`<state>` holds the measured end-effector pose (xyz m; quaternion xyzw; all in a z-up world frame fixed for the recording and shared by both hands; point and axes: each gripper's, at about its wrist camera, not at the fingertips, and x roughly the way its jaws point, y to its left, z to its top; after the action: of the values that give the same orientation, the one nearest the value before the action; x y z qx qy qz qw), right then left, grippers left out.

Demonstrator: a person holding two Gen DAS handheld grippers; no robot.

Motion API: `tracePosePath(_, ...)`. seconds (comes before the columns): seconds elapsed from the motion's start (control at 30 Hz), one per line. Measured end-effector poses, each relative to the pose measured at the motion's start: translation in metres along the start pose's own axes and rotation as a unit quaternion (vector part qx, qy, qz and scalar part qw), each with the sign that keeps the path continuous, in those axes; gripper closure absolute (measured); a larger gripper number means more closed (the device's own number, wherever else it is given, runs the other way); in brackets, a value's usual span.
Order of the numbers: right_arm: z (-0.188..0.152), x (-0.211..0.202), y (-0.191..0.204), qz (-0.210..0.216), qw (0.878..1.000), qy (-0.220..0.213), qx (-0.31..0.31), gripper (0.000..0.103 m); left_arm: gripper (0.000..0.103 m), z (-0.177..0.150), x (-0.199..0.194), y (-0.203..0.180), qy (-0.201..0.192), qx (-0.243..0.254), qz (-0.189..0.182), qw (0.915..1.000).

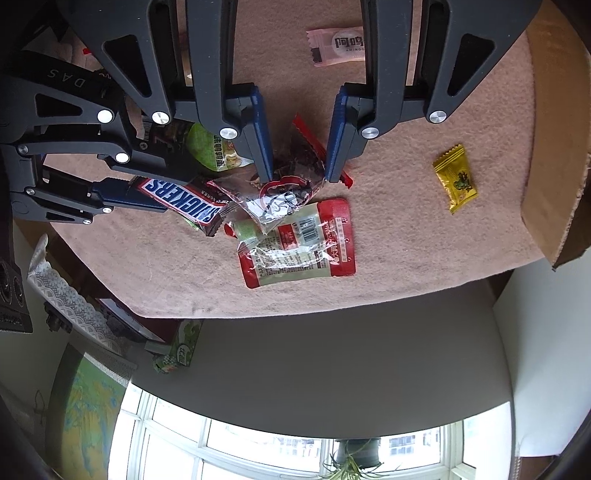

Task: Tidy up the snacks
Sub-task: 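Grasp the jerky pack with the left gripper while the right gripper grasps the Snickers bar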

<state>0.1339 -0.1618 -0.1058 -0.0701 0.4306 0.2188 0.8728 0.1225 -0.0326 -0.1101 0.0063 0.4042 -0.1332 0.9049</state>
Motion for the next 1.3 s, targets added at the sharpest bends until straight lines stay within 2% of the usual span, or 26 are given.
tracePosePath(0.17, -0.001, -0.001, 0.001, -0.002, 1.000, 0.000, -0.003, 0.072, 0.075, 0.001, -0.001, -0.006, -0.006, 0.018, 0.013, 0.9997)
tracePosePath(0.23, -0.001, -0.001, 0.001, 0.000, 1.000, 0.000, -0.001, 0.072, 0.069, 0.003, 0.002, -0.007, -0.005, 0.018, 0.014, 0.9997)
tracePosePath(0.3, -0.001, -0.001, 0.001, 0.000, 1.000, 0.000, -0.001, 0.072, 0.054, 0.005, 0.004, -0.009, -0.004, 0.021, 0.017, 0.9996)
tracePosePath(0.5, -0.002, -0.003, -0.003, -0.001, 1.000, 0.000, 0.004, 0.072, 0.040, 0.010, 0.010, -0.011, -0.011, 0.033, 0.022, 0.9991)
tracePosePath(0.63, -0.002, -0.004, -0.006, -0.004, 1.000, -0.001, 0.006, 0.072, 0.040, 0.010, 0.021, -0.006, 0.010, 0.022, 0.012, 0.9996)
tracePosePath(0.7, -0.002, -0.005, -0.008, -0.005, 1.000, -0.001, 0.009, 0.072, 0.049, 0.011, 0.021, -0.004, 0.013, 0.016, -0.001, 0.9998)
tracePosePath(0.8, -0.003, -0.007, -0.012, -0.002, 1.000, -0.002, 0.018, 0.072, 0.060, 0.011, 0.018, -0.005, 0.003, 0.018, 0.000, 0.9998)
tracePosePath(0.87, -0.004, -0.008, -0.012, -0.002, 1.000, -0.003, 0.021, 0.072, 0.063, 0.010, 0.016, -0.007, 0.003, 0.023, 0.000, 0.9997)
tracePosePath(1.3, -0.005, -0.023, -0.024, 0.010, 0.999, -0.021, 0.049, 0.072, 0.067, 0.008, -0.001, -0.004, -0.017, 0.008, -0.001, 0.9998)
